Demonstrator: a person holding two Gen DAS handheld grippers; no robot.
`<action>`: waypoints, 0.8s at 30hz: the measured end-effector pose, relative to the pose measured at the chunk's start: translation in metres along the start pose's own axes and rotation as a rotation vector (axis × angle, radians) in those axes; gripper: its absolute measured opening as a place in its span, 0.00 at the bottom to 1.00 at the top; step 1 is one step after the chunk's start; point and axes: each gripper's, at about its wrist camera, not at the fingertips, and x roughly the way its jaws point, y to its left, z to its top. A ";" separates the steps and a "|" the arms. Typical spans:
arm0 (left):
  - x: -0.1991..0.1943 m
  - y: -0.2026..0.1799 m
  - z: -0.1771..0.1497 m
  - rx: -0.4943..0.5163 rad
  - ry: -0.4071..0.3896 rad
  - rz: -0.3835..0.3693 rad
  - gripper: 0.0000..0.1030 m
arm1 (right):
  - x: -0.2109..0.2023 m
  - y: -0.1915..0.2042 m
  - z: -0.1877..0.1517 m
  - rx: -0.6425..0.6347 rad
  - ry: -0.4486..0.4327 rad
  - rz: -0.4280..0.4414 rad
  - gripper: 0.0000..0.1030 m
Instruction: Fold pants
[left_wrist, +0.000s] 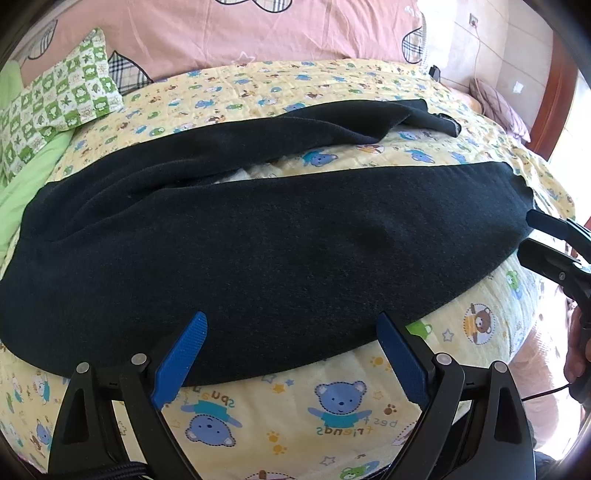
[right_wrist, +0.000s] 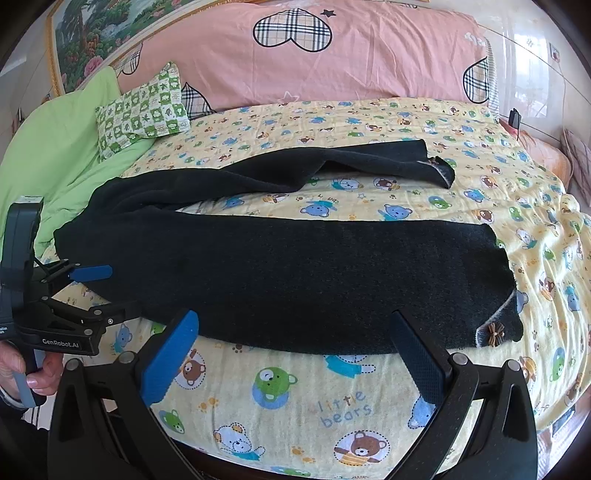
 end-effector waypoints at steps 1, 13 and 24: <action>0.000 0.001 0.001 -0.002 -0.002 -0.002 0.91 | 0.000 0.001 0.000 0.001 0.000 0.002 1.00; 0.001 0.006 0.009 0.002 -0.003 -0.015 0.91 | 0.000 0.005 0.000 0.004 0.000 0.006 1.00; -0.002 0.003 0.032 0.069 -0.034 -0.001 0.91 | 0.004 -0.009 0.013 0.077 0.012 0.035 1.00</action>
